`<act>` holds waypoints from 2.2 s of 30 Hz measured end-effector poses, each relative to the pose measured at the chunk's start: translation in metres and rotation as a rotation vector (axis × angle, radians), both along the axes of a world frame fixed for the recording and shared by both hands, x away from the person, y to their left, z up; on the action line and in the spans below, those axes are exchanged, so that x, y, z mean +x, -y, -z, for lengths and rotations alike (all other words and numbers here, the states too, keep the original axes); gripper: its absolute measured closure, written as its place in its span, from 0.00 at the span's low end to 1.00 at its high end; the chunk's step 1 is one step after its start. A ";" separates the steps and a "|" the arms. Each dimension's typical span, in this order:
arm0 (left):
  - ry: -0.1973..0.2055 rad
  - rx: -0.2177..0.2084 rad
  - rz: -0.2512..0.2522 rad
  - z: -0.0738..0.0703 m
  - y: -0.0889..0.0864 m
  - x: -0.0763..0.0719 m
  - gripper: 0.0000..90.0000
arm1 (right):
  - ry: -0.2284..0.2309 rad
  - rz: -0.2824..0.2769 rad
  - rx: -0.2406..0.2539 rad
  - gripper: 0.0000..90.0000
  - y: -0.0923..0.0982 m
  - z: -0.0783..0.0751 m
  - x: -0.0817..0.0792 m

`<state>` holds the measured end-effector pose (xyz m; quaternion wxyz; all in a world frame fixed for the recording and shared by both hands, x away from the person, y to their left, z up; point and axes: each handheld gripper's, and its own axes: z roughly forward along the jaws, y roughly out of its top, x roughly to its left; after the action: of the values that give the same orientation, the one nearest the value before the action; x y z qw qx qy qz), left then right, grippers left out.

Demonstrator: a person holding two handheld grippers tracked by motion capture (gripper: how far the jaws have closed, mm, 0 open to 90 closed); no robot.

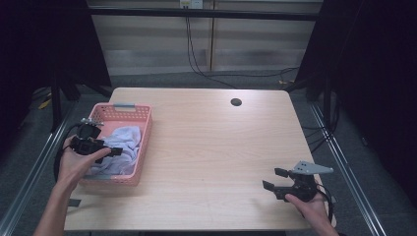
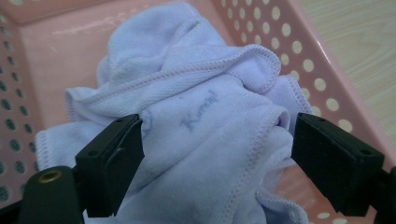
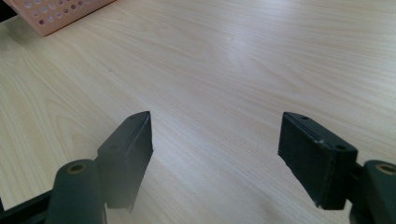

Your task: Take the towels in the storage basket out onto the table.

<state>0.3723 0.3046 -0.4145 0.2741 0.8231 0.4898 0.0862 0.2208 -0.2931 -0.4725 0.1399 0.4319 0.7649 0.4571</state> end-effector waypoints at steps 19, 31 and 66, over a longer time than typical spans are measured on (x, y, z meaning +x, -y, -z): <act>-0.189 0.069 0.035 0.037 0.014 0.027 0.00 | -0.008 -0.046 0.002 0.27 -0.002 0.002 0.003; -0.257 0.243 0.022 0.049 0.030 0.043 0.00 | -0.010 -0.080 -0.013 0.27 -0.007 0.003 0.005; -0.214 0.112 -0.024 0.030 0.000 0.037 0.46 | -0.001 -0.074 -0.031 0.28 -0.007 0.002 0.006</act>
<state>0.4093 0.3044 -0.4447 0.1731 0.8356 0.5207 0.0284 0.2266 -0.2862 -0.4743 0.1292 0.4012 0.7875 0.4497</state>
